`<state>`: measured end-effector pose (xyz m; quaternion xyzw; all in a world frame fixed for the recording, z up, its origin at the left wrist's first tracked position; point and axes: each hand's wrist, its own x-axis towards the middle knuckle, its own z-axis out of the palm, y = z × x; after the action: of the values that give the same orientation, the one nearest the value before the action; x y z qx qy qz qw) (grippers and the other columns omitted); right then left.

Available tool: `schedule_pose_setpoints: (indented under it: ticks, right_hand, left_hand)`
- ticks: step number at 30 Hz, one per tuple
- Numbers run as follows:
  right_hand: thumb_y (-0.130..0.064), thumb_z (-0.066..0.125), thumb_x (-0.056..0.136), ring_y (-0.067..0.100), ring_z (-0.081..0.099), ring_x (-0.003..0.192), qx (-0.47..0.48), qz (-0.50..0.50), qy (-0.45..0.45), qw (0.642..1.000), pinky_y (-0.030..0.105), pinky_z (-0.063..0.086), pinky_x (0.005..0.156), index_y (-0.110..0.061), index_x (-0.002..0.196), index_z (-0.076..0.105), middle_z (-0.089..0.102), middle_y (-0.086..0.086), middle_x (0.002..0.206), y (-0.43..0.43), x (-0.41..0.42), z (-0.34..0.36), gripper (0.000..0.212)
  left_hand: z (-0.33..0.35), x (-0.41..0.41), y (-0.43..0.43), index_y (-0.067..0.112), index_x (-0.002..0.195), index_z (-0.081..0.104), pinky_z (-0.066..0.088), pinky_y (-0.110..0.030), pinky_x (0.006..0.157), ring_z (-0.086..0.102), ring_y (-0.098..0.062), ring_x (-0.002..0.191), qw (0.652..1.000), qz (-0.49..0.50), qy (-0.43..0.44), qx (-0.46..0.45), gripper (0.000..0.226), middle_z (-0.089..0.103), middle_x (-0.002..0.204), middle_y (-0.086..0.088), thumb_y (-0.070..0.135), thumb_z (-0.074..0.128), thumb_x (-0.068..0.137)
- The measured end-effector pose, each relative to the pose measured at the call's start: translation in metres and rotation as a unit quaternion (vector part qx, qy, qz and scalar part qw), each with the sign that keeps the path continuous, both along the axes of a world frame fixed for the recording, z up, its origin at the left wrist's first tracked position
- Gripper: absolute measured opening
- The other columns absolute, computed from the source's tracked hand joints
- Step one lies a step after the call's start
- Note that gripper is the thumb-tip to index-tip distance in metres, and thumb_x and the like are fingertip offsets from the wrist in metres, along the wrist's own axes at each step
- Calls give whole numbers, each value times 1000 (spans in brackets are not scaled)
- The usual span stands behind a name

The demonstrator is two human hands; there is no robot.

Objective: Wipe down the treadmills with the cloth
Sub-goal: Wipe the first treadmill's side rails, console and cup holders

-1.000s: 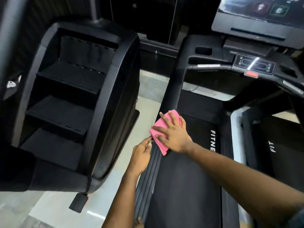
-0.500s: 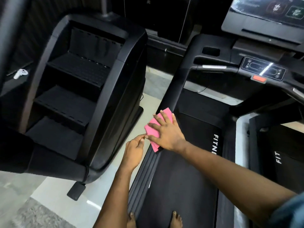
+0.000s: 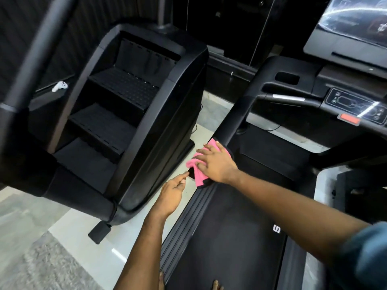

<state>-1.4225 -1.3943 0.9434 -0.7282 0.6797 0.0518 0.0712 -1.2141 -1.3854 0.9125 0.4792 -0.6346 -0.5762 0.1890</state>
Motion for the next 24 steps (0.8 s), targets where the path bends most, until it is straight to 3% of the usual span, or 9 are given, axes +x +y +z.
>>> schedule_pose_setpoints:
  ticks: [4, 7, 10, 14, 19, 22, 24]
  right_hand:
    - [-50, 26, 104, 22, 16, 155, 11, -88, 13, 996, 53, -4, 125, -32, 145, 54, 38, -6, 161, -22, 8, 1, 52]
    - [-65, 31, 98, 24, 16, 155, 6, -41, -7, 999, 56, -1, 124, -38, 143, 54, 39, -8, 160, 0, 20, -7, 57]
    - [-56, 33, 103, 20, 18, 154, 32, -5, -28, 999, 53, -1, 125, -36, 146, 51, 41, -9, 159, -11, -3, 2, 51]
    - [-44, 32, 103, 21, 20, 153, 20, -95, 4, 995, 51, 4, 125, -34, 139, 59, 44, -7, 157, -32, 4, 1, 46]
    - [-47, 35, 106, 18, 22, 152, 5, 10, -59, 998, 48, 8, 124, -36, 144, 54, 43, -12, 157, 2, -4, -5, 44]
    - [-47, 34, 106, 16, 24, 152, 4, -41, -37, 998, 47, 4, 126, -35, 142, 57, 47, -13, 154, -24, -15, -2, 44]
    - [-42, 35, 104, 17, 25, 151, -10, -104, -30, 994, 47, 4, 125, -33, 136, 62, 50, -12, 152, -28, 6, -4, 43]
  left_hand:
    - [-7, 1, -2, 20, 146, 52, 29, -12, 108, 44, 1, 128, 1000, -5, 1, 9, 41, 55, 142, 7, 14, 41, 108]
    - [-13, 2, -4, 20, 145, 53, 30, -15, 110, 45, -2, 132, 1000, -8, 7, 9, 40, 55, 143, 7, 13, 42, 107]
    - [-16, 4, -7, 22, 145, 54, 27, -23, 119, 43, -6, 138, 1000, -22, 12, 18, 40, 54, 145, 6, 14, 42, 107]
    - [-19, 4, -11, 22, 145, 53, 25, -29, 123, 42, -9, 141, 999, -28, 11, 28, 40, 52, 149, 2, 16, 42, 107]
    - [-20, 6, -13, 21, 146, 52, 25, -25, 121, 41, -8, 142, 999, -42, 12, 21, 40, 52, 149, 2, 15, 42, 108]
    - [-19, 7, -13, 22, 147, 51, 27, -19, 116, 42, -6, 139, 999, -47, 10, 11, 41, 50, 150, 6, 15, 41, 108]
    - [-20, 7, -13, 26, 146, 51, 38, -13, 98, 53, -3, 118, 999, -47, 5, 12, 41, 53, 148, 4, 17, 41, 108]
